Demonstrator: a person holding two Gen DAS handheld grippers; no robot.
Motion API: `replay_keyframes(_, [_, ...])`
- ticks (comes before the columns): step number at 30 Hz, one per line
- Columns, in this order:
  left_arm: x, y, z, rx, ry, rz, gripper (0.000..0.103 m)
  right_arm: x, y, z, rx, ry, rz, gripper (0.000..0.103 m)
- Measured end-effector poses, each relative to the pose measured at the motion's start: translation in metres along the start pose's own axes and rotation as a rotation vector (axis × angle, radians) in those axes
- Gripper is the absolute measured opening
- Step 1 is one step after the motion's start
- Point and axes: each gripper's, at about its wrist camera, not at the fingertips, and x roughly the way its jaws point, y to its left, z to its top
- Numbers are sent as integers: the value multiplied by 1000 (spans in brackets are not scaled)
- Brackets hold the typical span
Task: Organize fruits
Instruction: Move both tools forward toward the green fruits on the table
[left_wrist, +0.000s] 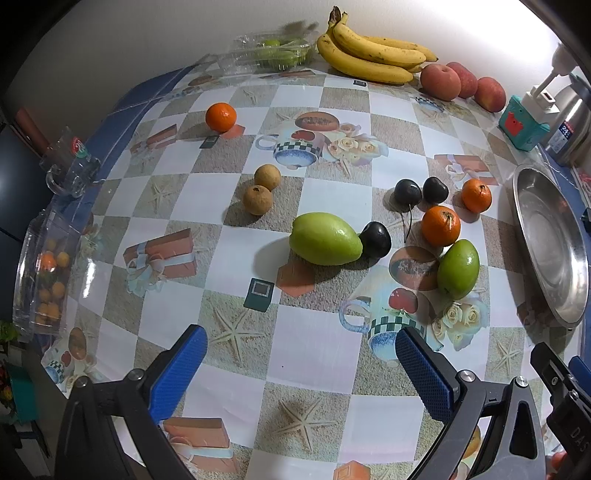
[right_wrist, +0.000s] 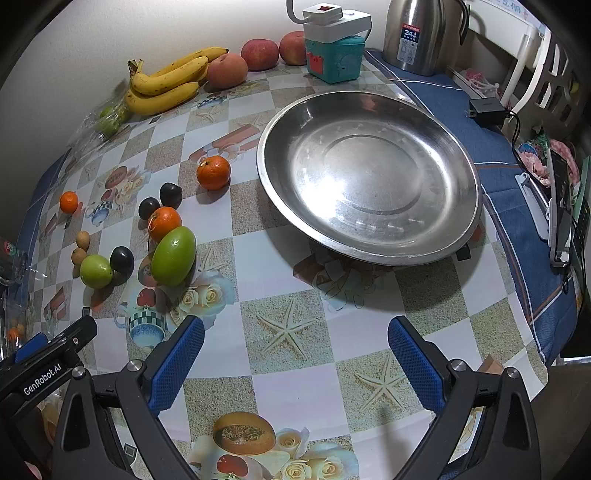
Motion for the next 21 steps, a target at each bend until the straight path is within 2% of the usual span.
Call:
replay_keyframes(9, [1, -1, -1, -14, 7, -22, 103, 0, 1, 1, -2, 0, -2, 100])
replay_keyframes(17, [1, 0, -1, -31, -26, -50, 103, 0, 0, 0, -6, -1, -1, 100])
replay_keyframes(18, [0, 2, 0, -44, -55, -80, 103, 0, 0, 0, -7, -1, -2, 100])
replay_keyframes(21, [0, 2, 0, -43, -57, -70, 103, 0, 1, 0, -9, 0, -1, 100])
